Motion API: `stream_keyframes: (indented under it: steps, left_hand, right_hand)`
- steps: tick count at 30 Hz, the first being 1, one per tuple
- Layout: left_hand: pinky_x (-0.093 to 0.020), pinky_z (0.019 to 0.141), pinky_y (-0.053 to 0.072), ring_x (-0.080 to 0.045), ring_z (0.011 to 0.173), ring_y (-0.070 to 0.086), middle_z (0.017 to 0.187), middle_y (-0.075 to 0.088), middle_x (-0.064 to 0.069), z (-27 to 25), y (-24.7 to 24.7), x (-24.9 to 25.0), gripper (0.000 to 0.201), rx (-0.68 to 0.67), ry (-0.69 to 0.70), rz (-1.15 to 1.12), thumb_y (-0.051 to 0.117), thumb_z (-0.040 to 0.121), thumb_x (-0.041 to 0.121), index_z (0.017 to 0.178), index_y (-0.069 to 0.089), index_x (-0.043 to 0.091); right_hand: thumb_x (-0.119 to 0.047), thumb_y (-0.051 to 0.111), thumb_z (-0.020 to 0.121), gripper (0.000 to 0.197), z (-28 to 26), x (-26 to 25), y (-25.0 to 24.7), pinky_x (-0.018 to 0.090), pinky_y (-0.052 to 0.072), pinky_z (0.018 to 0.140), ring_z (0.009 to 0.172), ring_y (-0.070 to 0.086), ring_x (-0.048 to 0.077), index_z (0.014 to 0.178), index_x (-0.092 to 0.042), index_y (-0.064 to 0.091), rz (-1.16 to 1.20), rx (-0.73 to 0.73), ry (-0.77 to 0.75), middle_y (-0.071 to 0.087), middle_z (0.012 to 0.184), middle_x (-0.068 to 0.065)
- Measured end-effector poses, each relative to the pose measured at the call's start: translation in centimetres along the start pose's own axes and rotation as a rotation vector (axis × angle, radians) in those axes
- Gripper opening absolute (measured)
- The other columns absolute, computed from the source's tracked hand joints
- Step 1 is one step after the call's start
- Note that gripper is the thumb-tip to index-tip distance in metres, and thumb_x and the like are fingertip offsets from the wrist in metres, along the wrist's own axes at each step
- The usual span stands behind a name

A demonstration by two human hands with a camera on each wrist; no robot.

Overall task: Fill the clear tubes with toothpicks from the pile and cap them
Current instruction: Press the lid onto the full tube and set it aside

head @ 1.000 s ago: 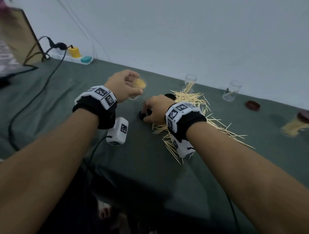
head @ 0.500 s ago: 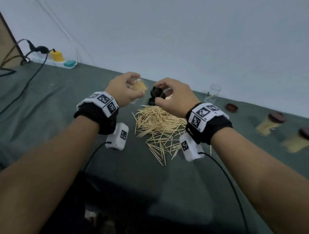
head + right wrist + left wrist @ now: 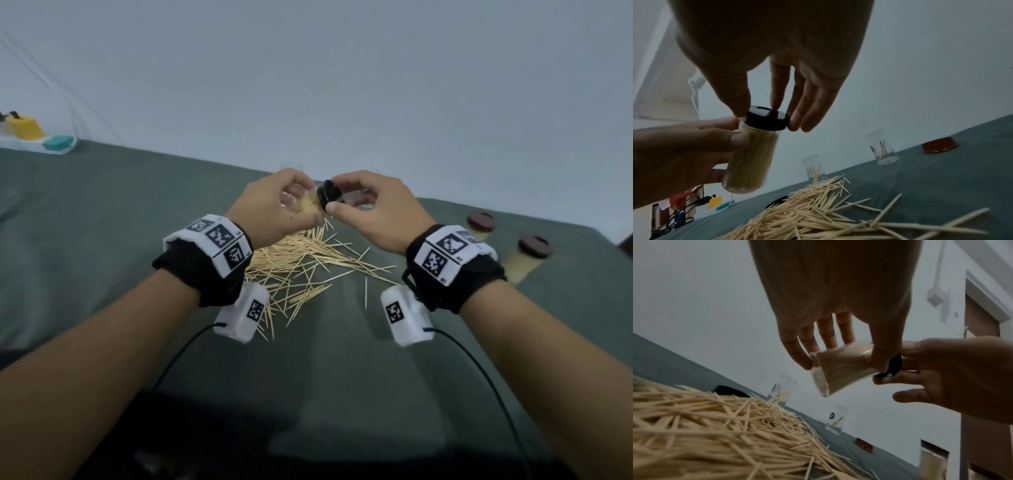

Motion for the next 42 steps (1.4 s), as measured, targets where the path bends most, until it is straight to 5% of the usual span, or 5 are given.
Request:
stream_keyframes:
  steps: [12, 26, 31, 37, 42]
  left_hand:
    - [-0.015, 0.078, 0.048, -0.003, 0.094, 0.063, 0.104, 0.066, 0.011, -0.3, 1.4, 0.6, 0.048, -0.053, 0.020, -0.023, 0.080, 0.072, 0.050, 0.114, 0.063, 0.032]
    - [-0.048, 0.068, 0.061, -0.024, 0.084, 0.072, 0.097, 0.072, -0.002, -0.7, 3.3, 2.7, 0.053, -0.190, -0.049, -0.379, 0.072, 0.081, 0.046, 0.124, 0.046, 0.031]
    - [-0.025, 0.083, 0.052, 0.000, 0.110, 0.060, 0.137, 0.047, 0.019, -0.8, 3.8, 3.8, 0.097, -0.359, 0.091, -0.167, 0.091, 0.052, 0.050, 0.131, 0.038, 0.035]
    - [-0.007, 0.067, 0.040, -0.002, 0.095, 0.063, 0.126, 0.056, 0.015, 0.0, 4.0, 6.6, 0.085, -0.289, 0.235, -0.113, 0.093, 0.055, 0.036, 0.122, 0.041, 0.028]
    - [-0.008, 0.058, 0.041, -0.002, 0.083, 0.062, 0.126, 0.054, 0.013, 2.4, 4.1, 9.2, 0.087, -0.262, 0.303, -0.087, 0.093, 0.054, 0.036, 0.122, 0.040, 0.026]
  right_hand:
    - [-0.040, 0.076, 0.078, 0.034, -1.1, 1.2, 0.0, 0.032, 0.054, 0.091, 0.091, 0.066, -0.001, 0.108, -0.038, 0.061, 0.075, -0.016, 0.011, 0.065, 0.111, -0.017]
    - [-0.032, 0.089, 0.060, 0.089, -3.1, 0.8, 0.1, 0.034, 0.056, 0.080, 0.088, 0.065, 0.010, 0.129, -0.036, 0.033, 0.019, -0.104, -0.034, 0.048, 0.132, -0.014]
    - [-0.019, 0.089, 0.059, 0.086, -3.5, 1.3, -1.9, 0.044, 0.058, 0.076, 0.070, 0.071, 0.019, 0.124, -0.038, 0.035, 0.047, -0.246, 0.062, 0.051, 0.131, -0.013]
    - [-0.031, 0.091, 0.055, 0.085, -3.5, 0.4, -5.0, 0.015, 0.037, 0.060, 0.058, 0.053, -0.013, 0.121, -0.042, 0.038, -0.146, -0.217, 0.040, 0.055, 0.127, -0.015]
    - [-0.026, 0.091, 0.057, 0.088, -2.8, -0.1, -7.7, 0.038, 0.055, 0.084, 0.068, 0.065, 0.000, 0.124, -0.039, 0.035, -0.162, -0.196, 0.078, 0.050, 0.133, -0.012]
Point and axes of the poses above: each hand's wrist, its own z-axis towards the middle knuckle, its own y-axis out of the palm, x = y × z, the point moved 8 cm from there along z, towards the middle knuckle
